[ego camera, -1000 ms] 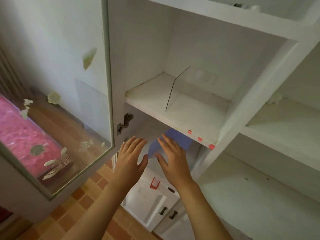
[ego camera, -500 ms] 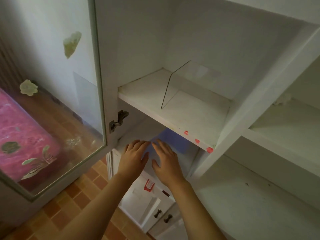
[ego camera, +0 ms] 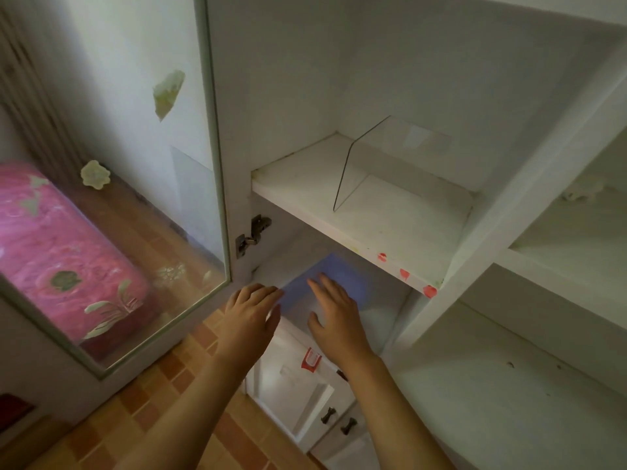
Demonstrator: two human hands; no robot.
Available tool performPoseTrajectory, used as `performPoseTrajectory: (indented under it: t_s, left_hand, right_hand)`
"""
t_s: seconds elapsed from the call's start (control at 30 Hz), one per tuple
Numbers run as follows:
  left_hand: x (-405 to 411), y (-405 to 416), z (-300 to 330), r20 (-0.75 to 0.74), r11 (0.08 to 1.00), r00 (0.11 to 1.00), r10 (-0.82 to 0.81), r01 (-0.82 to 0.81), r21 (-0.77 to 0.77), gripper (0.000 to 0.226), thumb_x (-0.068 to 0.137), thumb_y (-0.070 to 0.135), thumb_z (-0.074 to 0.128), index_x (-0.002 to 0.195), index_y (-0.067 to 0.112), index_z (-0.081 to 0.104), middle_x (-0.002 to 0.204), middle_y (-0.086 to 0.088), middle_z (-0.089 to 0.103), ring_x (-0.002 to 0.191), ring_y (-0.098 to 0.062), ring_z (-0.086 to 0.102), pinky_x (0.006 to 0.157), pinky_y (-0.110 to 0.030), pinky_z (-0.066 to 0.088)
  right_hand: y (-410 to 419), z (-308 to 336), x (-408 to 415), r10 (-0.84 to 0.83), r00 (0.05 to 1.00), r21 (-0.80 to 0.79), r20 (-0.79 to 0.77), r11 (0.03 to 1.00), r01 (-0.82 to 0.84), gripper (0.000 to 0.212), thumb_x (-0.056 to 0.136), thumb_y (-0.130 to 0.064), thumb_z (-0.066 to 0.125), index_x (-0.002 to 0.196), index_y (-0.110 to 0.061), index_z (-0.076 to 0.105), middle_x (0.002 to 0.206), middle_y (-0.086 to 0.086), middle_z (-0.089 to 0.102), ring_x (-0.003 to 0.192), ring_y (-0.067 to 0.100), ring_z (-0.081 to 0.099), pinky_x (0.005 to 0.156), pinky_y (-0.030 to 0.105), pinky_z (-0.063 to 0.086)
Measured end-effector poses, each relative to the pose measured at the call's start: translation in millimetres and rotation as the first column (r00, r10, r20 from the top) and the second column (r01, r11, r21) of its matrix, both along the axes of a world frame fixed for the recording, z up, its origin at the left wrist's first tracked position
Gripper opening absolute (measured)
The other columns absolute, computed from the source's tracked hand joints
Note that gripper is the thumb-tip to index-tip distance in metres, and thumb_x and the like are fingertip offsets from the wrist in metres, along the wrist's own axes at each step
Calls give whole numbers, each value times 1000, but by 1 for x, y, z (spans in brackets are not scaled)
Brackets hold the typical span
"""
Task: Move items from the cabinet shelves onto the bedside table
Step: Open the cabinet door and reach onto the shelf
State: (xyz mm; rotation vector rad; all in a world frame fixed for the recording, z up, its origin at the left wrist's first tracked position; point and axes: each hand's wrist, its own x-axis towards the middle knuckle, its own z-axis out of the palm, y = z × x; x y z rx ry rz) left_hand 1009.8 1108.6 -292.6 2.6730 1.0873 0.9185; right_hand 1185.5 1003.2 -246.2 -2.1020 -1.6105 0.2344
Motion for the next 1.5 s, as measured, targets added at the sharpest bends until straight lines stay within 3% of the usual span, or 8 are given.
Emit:
performPoseTrajectory:
  t_s: [0.23, 0.47, 0.83, 1.0, 1.1, 1.2, 1.33, 1.5]
  left_hand:
    - [-11, 0, 15, -27, 996, 998, 51, -53, -67, 34, 95, 42, 74, 126, 29, 68, 124, 8, 72, 117, -19, 66, 106, -41, 51]
    - [11, 4, 24, -90, 982, 996, 30, -46, -184, 45, 104, 40, 60, 147, 28, 53, 142, 5, 63, 127, -19, 61, 102, -31, 51]
    - [2, 5, 14, 8, 987, 999, 45, -44, -152, 39, 93, 18, 78, 130, 20, 65, 115, -3, 71, 96, -25, 71, 76, -39, 63]
    - [-26, 0, 12, 106, 997, 993, 55, -49, -60, 36, 83, 5, 85, 115, 13, 71, 102, -5, 73, 86, -24, 72, 66, -33, 61]
    - [-39, -3, 8, 125, 996, 988, 90, -87, -30, 31, 85, 10, 84, 114, 10, 72, 104, -7, 74, 86, -25, 74, 66, -30, 59]
    - [-50, -6, 5, 127, 991, 983, 136, -135, -17, 23, 97, 23, 69, 116, 11, 73, 108, -5, 75, 91, -24, 73, 67, -30, 58]
    - [-63, -15, 5, 116, 979, 972, 203, -200, -43, 25, 86, 6, 82, 108, 10, 72, 99, -6, 74, 81, -26, 72, 57, -33, 56]
    - [-81, -34, 2, 65, 953, 956, 286, -277, -122, 19, 84, 2, 78, 96, 10, 66, 86, -5, 67, 69, -26, 64, 53, -26, 37]
  right_hand:
    - [5, -4, -18, 9, 1000, 49, 0, 999, -9, 56, 105, -20, 59, 158, -25, 43, 168, -1, 35, 155, 19, 32, 121, 35, 34]
    - [0, -4, -8, 16, 997, 90, 71, 996, -23, 53, 103, -14, 59, 155, -23, 49, 163, -1, 43, 151, 20, 38, 119, 35, 35]
    - [6, -10, 16, -134, 932, 84, 338, 990, 112, 66, 87, -11, 77, 149, -17, 53, 154, 10, 51, 139, 32, 52, 109, 50, 48]
    - [18, -13, 7, -176, 934, 86, 310, 984, 157, 72, 83, -9, 81, 149, -13, 52, 149, 11, 56, 132, 32, 58, 101, 45, 53]
    - [24, -17, -3, -157, 950, 49, 269, 988, 149, 71, 86, -8, 78, 151, -11, 49, 148, 12, 56, 128, 31, 60, 96, 41, 55]
    - [28, -21, -16, -129, 964, 57, 231, 991, 119, 72, 87, -8, 79, 152, -7, 47, 141, 13, 59, 120, 28, 62, 90, 35, 58]
    - [28, -21, -27, -96, 980, 132, 172, 989, 73, 64, 85, -1, 80, 144, -4, 57, 128, 15, 66, 108, 30, 67, 80, 36, 62]
    - [24, -30, -47, -59, 988, 170, 140, 985, 35, 60, 83, 8, 74, 139, -7, 60, 124, 11, 66, 106, 29, 65, 77, 37, 61]
